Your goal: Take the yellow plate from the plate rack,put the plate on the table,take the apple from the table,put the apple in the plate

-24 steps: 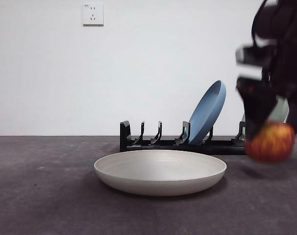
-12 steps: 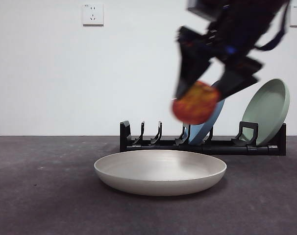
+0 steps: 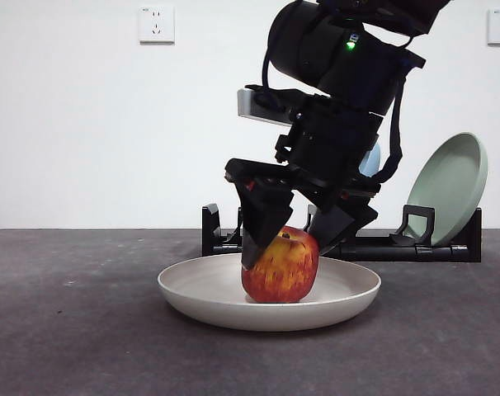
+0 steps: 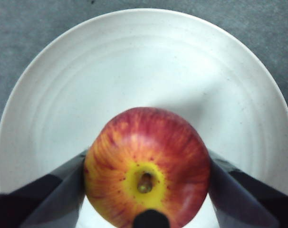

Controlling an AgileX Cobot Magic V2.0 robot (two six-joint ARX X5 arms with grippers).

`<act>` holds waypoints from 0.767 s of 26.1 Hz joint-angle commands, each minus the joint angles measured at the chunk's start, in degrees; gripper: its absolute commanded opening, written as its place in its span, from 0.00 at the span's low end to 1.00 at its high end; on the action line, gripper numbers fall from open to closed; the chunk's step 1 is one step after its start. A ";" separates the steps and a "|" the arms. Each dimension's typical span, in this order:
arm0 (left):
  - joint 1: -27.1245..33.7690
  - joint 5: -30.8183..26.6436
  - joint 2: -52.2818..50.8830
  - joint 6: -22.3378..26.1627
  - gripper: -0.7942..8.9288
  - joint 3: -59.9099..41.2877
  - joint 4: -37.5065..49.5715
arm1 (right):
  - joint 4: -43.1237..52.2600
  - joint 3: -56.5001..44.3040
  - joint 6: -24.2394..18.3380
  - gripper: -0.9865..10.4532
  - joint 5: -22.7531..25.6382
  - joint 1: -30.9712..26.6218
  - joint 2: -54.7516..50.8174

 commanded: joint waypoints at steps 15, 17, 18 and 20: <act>-0.20 0.07 -0.07 -0.37 0.34 -0.26 -1.36 | -1.25 1.20 0.04 0.66 -0.20 0.20 -1.38; -0.20 0.07 -0.07 -0.37 0.34 -0.26 -1.40 | -2.01 1.66 0.04 0.66 -0.13 0.20 -3.69; -0.20 0.07 -0.07 -0.37 0.34 -0.26 -1.40 | -2.40 1.77 0.07 0.66 -0.20 0.20 -5.14; -0.20 0.02 -0.07 -0.37 0.34 -0.26 -1.42 | -4.15 1.81 0.15 0.66 -0.20 0.20 -8.61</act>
